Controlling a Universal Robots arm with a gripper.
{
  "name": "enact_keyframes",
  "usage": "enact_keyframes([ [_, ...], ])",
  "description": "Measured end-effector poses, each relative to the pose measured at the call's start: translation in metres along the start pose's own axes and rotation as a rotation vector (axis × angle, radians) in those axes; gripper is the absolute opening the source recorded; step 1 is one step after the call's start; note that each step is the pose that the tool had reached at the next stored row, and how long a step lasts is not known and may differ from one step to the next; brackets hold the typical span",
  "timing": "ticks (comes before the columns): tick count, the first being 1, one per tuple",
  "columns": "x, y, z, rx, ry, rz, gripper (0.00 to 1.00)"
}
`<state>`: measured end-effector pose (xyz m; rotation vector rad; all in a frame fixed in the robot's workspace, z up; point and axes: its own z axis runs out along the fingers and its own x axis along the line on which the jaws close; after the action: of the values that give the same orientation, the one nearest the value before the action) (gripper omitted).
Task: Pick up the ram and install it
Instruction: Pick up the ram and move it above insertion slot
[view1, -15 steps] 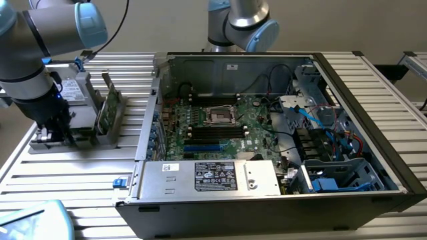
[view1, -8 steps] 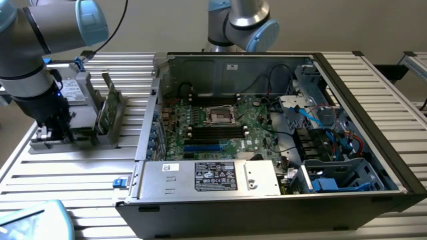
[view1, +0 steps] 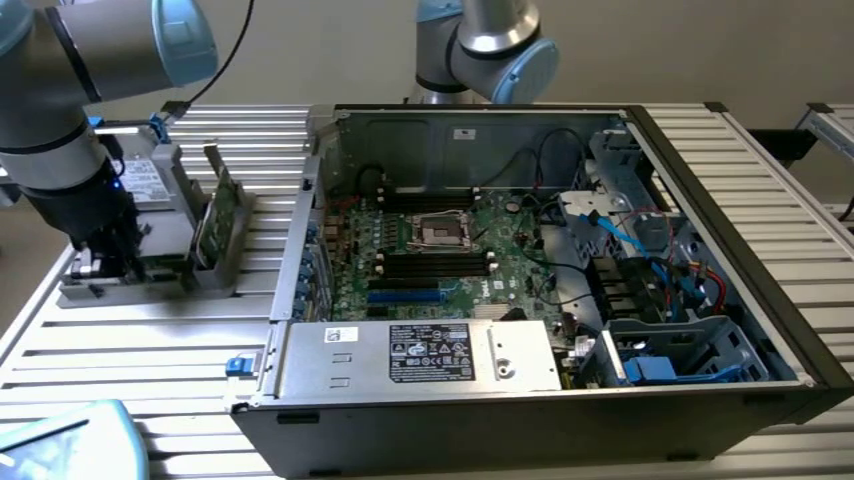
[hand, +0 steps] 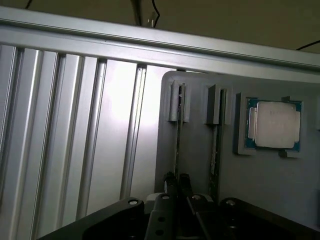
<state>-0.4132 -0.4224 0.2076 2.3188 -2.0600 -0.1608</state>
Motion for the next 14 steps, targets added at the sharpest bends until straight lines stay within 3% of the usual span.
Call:
enact_keyframes([
  [9,0.0,-0.0004,-0.0097,-0.0124,-0.0015,0.001,0.14],
  [14,-0.001,0.0005,-0.023,-0.0221,-0.0027,0.001,0.14],
])
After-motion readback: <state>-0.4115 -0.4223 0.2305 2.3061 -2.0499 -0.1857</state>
